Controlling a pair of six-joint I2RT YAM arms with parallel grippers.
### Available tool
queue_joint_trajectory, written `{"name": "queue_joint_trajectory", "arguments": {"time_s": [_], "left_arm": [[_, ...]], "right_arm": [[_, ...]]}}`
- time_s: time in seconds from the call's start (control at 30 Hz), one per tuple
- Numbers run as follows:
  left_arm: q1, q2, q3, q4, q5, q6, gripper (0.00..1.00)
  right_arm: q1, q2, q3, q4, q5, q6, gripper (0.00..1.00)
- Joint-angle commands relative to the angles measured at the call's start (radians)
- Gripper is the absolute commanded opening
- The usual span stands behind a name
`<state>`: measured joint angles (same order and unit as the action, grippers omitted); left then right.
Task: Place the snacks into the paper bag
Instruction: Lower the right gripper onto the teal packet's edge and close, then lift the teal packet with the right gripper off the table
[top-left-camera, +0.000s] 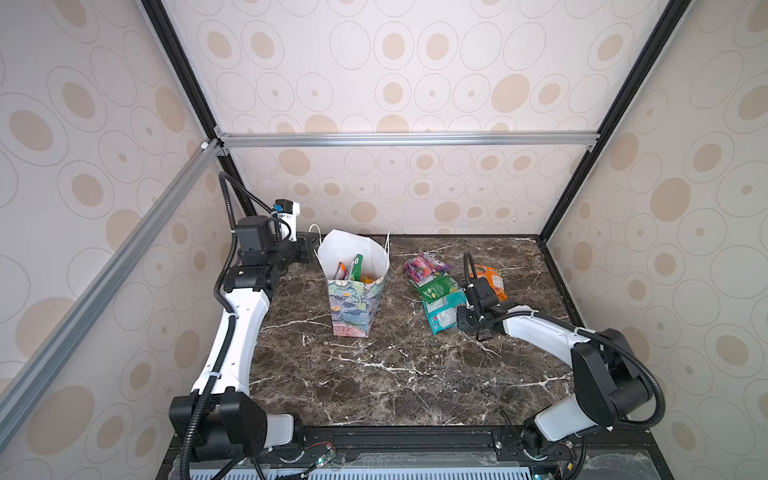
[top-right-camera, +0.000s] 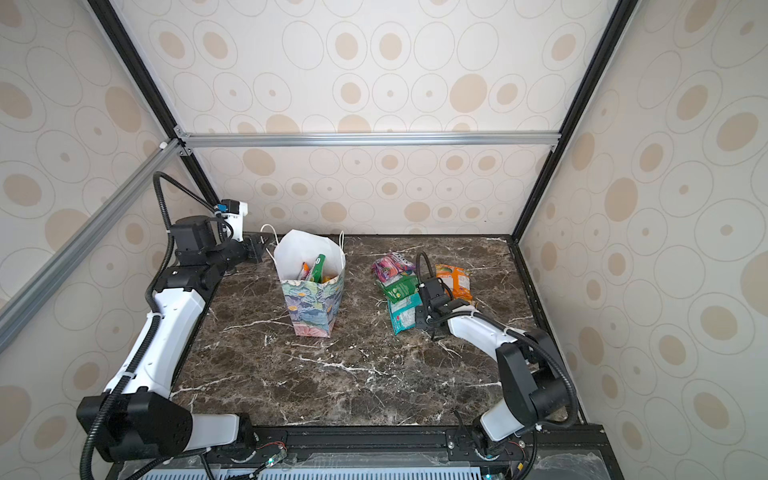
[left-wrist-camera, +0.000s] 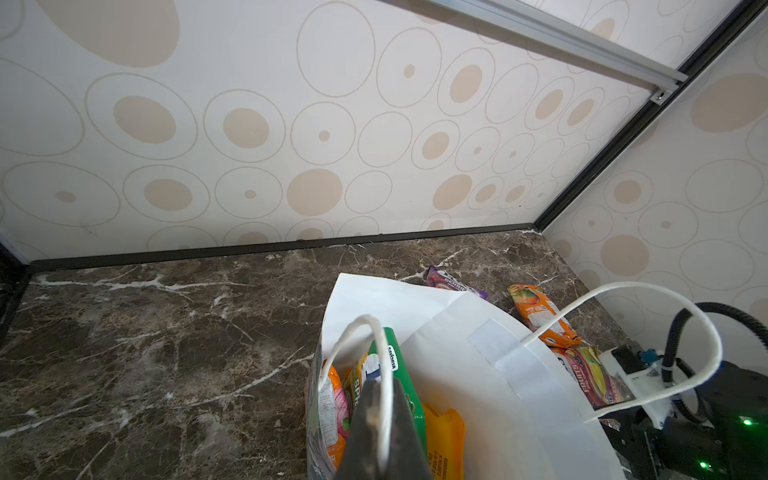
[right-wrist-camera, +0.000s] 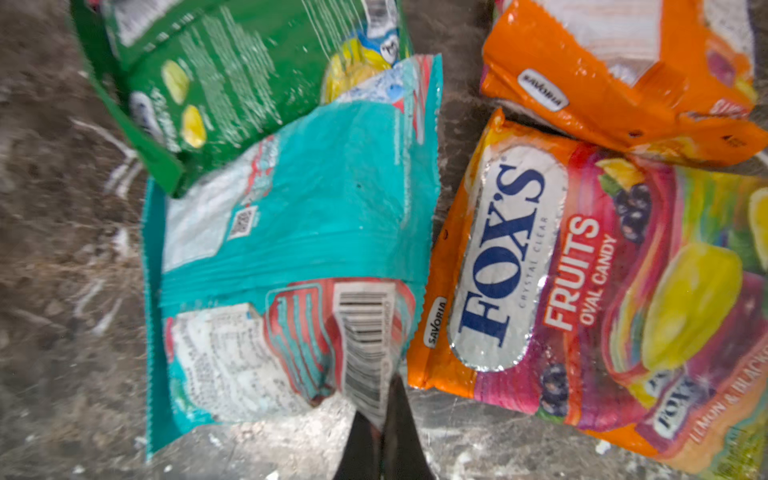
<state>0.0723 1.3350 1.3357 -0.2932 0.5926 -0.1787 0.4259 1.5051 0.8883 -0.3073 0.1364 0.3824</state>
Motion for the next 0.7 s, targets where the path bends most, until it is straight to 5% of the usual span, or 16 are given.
{"name": "queue_joint_trajectory", "arguments": {"time_s": [0.0, 0.67], "left_arm": [[0.002, -0.011, 0.033, 0.021, -0.001, 0.024, 0.01], [0.002, -0.026, 0.026, 0.023, -0.020, 0.035, 0.01]], "right_arm": [[-0.002, -0.064, -0.007, 0.053, -0.064, 0.021, 0.00], [0.007, -0.233, 0.090, 0.034, -0.188, -0.017, 0.00]]}}
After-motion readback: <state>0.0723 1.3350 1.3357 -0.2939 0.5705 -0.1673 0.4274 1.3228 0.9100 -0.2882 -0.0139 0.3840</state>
